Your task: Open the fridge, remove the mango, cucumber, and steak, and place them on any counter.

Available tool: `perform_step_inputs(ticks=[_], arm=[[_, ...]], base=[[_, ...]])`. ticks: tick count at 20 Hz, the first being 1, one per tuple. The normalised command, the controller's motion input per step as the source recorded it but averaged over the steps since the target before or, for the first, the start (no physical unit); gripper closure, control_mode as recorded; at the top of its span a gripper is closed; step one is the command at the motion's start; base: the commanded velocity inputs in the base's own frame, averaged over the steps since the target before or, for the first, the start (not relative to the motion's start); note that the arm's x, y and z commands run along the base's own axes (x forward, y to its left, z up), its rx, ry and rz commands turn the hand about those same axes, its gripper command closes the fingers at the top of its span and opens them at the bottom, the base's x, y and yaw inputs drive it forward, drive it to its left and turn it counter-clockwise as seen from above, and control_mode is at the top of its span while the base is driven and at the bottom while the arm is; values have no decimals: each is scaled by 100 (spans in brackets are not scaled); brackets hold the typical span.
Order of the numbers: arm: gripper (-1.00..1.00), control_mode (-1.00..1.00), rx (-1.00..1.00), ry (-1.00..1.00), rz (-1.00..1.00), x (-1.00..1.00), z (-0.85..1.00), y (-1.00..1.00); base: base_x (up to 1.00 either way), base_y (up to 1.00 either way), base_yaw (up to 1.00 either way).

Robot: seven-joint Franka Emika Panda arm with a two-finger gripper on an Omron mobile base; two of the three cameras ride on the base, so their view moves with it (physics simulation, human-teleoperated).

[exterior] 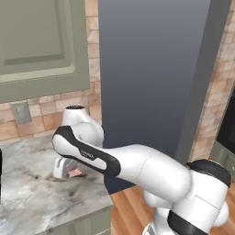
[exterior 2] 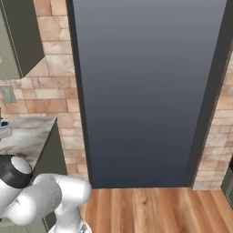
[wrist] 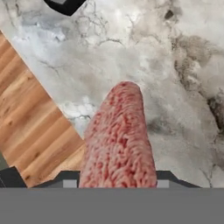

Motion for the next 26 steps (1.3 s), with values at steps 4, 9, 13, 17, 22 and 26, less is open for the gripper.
perform_step_inputs(ticks=[4, 9, 13, 17, 22, 26], arm=[[100, -100, 0, 27, 14, 41, -45, 10], [100, -100, -8, 7, 13, 22, -67, 30], [100, -100, -16, -4, 12, 1, -64, 37], [100, -100, -5, -3, 8, 4, -40, 17], [100, -100, 0, 0, 5, 3, -30, 3], [-100, -100, 0, -2, 4, 0, -37, 10]], base=[[0, 0, 0], [0, 0, 0], [0, 0, 0], [0, 0, 0], [0, 0, 0], [0, 0, 0]])
